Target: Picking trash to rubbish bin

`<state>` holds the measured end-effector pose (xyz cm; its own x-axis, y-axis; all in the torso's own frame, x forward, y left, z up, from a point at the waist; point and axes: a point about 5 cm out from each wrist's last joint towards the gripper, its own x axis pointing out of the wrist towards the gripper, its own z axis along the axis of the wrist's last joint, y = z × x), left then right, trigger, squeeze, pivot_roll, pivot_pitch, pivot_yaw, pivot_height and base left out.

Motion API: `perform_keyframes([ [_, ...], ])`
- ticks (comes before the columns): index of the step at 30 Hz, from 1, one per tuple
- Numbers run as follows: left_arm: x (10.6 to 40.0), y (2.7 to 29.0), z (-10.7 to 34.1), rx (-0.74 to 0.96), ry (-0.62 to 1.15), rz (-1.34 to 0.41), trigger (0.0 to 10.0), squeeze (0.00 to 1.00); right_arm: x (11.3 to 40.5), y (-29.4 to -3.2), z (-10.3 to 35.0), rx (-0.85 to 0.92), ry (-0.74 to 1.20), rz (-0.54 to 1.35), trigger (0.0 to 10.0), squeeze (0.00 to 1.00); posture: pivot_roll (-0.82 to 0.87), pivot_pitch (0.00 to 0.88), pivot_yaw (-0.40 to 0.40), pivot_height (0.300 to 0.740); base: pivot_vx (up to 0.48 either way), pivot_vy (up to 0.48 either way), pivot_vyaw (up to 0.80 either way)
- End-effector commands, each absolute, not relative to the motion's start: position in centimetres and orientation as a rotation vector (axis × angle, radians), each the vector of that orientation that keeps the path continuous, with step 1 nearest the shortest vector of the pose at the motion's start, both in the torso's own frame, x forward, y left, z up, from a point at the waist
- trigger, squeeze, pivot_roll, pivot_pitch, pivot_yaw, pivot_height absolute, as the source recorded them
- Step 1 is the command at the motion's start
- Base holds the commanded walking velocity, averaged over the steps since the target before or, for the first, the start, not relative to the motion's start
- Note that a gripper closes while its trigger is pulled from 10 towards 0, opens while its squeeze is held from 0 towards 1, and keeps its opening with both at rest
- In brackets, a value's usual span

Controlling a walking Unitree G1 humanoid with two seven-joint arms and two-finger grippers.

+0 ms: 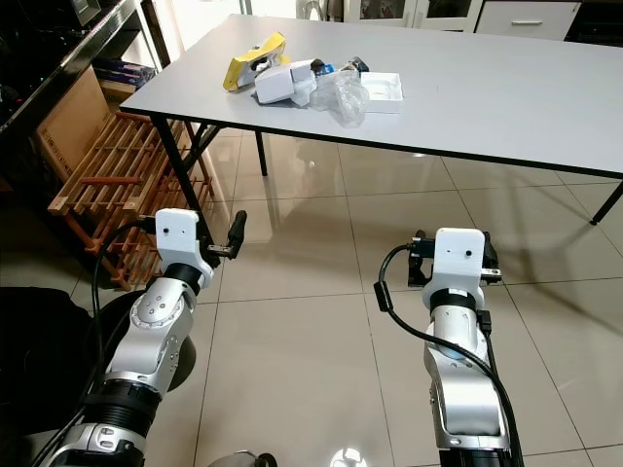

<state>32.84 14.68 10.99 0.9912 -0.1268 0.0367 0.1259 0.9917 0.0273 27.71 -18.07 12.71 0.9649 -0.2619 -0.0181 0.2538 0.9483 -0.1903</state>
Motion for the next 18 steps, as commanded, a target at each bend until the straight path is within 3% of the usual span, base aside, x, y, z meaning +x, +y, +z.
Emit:
perform_keyframes([
  [1, 33.08, 14.67, 11.37, 0.028, -0.055, -0.122, 10.0, 0.00, 27.80, -18.35, 12.71, -0.198, 0.051, -0.278, 10.0, 0.00, -0.06, 0.057, 0.034, 0.740, 0.000, 0.000, 0.00],
  [5, 33.08, 14.67, 11.37, 0.028, -0.055, -0.122, 10.0, 0.00, 27.80, -18.35, 12.71, -0.198, 0.051, -0.278, 10.0, 0.00, -0.06, 0.057, 0.034, 0.740, 0.000, 0.000, 0.00],
  [6, 33.08, 14.68, 11.37, 0.028, -0.056, -0.122, 10.0, 0.00, 27.80, -18.31, 12.68, -0.197, 0.052, -0.277, 10.0, 0.00, 0.00, 0.000, 0.000, 0.740, 0.000, 0.000, 0.00],
  [7, 33.09, 14.39, 11.38, 0.029, -0.055, -0.138, 10.0, 0.00, 27.76, -18.05, 12.61, -0.162, 0.052, -0.262, 10.0, 0.00, -0.06, 0.060, 0.041, 0.740, 0.000, 0.000, 0.00],
  [18, 33.26, 14.28, 11.49, 0.035, -0.058, -0.148, 10.0, 0.00, 27.96, -17.85, 12.66, -0.142, 0.045, -0.254, 10.0, 0.00, -0.06, 0.052, 0.043, 0.740, 0.000, 0.000, 0.00],
])
